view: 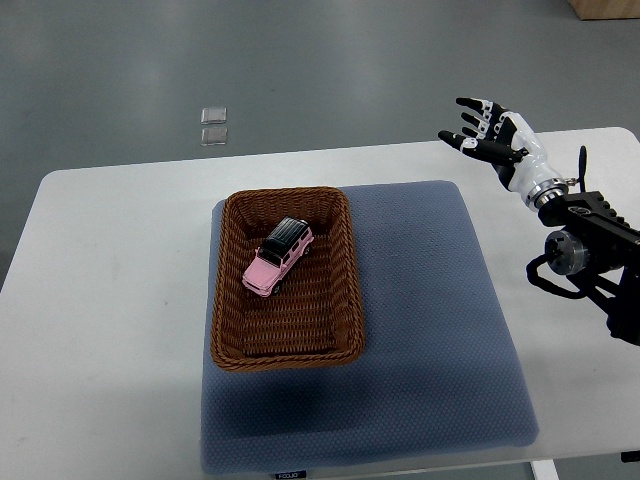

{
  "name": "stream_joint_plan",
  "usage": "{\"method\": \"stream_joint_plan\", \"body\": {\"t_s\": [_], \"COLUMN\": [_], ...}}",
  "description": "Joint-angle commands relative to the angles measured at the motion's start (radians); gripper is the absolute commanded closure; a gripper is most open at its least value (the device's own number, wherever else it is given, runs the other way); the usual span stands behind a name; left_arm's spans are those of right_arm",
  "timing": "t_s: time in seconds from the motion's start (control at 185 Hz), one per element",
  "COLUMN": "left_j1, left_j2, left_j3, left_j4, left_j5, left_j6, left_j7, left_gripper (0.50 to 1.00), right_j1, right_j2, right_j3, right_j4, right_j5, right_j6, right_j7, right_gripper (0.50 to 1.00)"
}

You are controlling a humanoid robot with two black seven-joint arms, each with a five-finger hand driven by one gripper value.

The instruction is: Place pink car in brown basket

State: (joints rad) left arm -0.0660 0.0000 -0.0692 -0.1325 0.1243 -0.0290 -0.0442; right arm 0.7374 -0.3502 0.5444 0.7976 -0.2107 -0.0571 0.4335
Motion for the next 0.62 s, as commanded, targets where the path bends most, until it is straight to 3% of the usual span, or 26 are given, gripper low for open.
{"method": "stream_joint_plan", "body": {"t_s": [0.0, 0.124, 0.61], "left_j1": [0.000, 0.002, 0.002], "left_j2": [0.000, 0.000, 0.000], "left_j3": [-0.001, -0.001, -0.003], "left_j4": [0.001, 0.001, 0.002], "left_j5": [0.000, 0.000, 0.000], "left_j6": [0.000, 0.000, 0.000], "left_j7": [0.000, 0.000, 0.000], "left_gripper": [0.500, 0.500, 0.500], "right_j1": [-0.010, -0.009, -0.010], "right_j2": [-0.004, -0.006, -0.006], "right_j3": [0.002, 0.002, 0.002], "right_j4": [0.000, 0.002, -0.005], "right_j5": [0.085, 0.159, 0.149], "right_j6": [0.003, 0.013, 0.007], "right_j7": [-0.016, -0.047, -0.033], "right_gripper": [0.587, 0.585, 0.583]}}
